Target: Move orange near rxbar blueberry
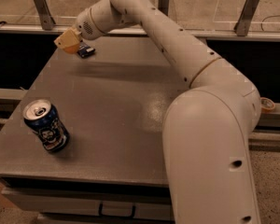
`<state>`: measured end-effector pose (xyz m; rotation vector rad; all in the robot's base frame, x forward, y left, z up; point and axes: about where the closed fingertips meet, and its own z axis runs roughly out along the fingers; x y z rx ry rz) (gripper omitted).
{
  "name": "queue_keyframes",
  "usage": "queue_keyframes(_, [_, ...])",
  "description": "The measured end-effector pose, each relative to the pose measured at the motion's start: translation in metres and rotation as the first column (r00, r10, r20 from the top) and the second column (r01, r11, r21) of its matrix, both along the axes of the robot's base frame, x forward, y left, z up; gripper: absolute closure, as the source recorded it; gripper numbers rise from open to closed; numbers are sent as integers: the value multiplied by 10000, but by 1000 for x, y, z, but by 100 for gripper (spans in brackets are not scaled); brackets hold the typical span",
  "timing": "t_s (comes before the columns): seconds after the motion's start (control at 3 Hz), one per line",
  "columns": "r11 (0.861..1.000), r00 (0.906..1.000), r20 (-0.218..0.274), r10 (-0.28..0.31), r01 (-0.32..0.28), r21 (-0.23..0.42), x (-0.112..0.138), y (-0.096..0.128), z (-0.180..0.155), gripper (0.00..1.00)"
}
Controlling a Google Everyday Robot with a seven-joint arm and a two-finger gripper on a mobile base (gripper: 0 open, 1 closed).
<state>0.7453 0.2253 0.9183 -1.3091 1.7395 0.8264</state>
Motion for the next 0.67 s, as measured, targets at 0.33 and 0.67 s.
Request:
queue_keyframes(0.33, [9993, 9994, -281, -194, 203, 322, 15, 8, -16, 100])
queue_keyframes(0.67, [9987, 9988, -367, -332, 345, 369, 26, 2, -33, 100])
